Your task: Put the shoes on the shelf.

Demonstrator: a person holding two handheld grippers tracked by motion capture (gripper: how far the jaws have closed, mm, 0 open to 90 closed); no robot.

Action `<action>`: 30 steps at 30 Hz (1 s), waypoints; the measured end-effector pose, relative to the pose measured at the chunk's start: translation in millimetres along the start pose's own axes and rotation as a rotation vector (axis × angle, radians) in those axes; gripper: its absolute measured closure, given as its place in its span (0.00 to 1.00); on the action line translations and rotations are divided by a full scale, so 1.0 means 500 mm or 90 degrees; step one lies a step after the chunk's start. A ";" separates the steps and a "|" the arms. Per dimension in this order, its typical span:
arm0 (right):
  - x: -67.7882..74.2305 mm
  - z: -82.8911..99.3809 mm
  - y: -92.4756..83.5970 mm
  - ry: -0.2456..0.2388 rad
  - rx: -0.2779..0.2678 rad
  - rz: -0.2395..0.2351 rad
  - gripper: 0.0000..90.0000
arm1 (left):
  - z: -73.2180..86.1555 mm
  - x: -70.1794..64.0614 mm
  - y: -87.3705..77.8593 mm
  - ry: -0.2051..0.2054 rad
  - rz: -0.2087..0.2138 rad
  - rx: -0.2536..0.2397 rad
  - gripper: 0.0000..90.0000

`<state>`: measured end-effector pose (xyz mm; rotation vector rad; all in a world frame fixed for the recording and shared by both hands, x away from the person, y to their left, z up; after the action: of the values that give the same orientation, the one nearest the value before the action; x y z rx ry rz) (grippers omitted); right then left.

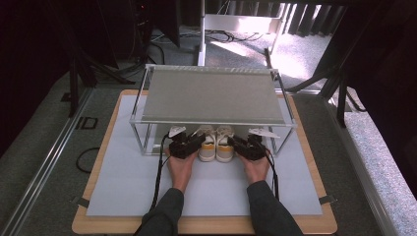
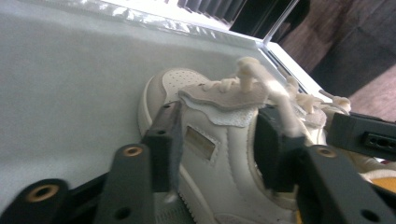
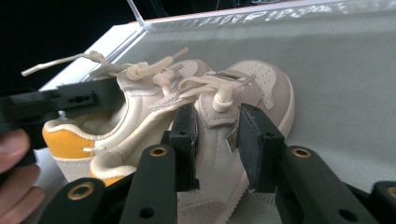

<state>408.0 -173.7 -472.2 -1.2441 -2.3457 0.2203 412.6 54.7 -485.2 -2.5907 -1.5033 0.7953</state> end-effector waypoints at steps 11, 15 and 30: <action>0.013 -0.006 -0.034 -0.043 -0.050 0.000 0.53 | -0.009 -0.004 -0.043 -0.001 0.042 -0.030 0.42; 0.023 -0.005 -0.055 -0.055 -0.069 -0.008 0.44 | -0.010 -0.018 -0.066 0.018 0.066 -0.040 0.39; 0.059 0.043 -0.049 -0.152 0.015 0.007 0.28 | 0.036 -0.046 -0.068 0.149 0.045 0.040 0.25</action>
<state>365.6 -162.0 -472.5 -1.2806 -2.5287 0.4203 368.3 49.9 -481.9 -2.5951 -1.3088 0.5138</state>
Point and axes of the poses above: each handheld gripper's, and its own axes: y roughly forward along the jaws, z roughly out of its underside, x roughly to its left, the point moved 3 cm from there along y, roughly forward along the jaws, and after that the axes turned 7 degrees about -x, right-handed, at the moved point
